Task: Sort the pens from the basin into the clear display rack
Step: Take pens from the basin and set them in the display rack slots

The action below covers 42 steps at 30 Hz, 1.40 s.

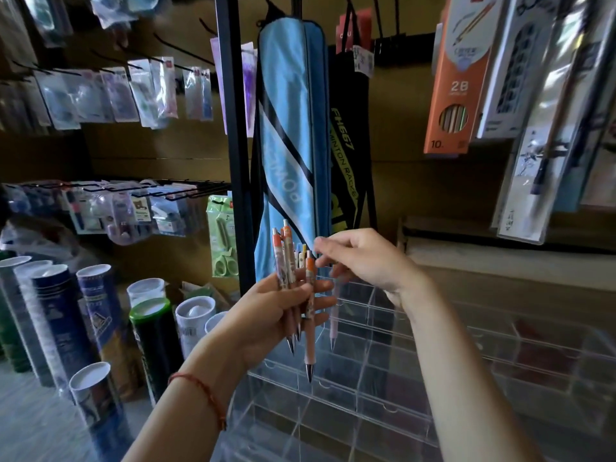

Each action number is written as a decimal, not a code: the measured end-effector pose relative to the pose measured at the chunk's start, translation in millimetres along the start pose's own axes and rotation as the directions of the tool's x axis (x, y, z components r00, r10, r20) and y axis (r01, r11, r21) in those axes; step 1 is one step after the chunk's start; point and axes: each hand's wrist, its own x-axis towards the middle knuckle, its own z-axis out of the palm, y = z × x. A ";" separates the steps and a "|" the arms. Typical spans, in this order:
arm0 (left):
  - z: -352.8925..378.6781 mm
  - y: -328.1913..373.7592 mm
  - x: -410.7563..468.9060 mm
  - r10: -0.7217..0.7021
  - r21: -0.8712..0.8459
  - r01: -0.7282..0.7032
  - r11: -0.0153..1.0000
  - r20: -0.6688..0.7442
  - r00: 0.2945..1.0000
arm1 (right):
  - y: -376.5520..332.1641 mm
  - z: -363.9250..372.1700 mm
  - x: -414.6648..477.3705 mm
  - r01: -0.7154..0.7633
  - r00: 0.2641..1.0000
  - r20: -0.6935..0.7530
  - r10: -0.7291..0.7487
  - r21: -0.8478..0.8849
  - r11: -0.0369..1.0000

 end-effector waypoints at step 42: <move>10.5 -11.8 13.5 0.060 0.194 -0.054 0.980 -0.021 0.998 | -2.0 -3.5 2.7 0.077 0.973 -0.226 -0.050 0.113 0.991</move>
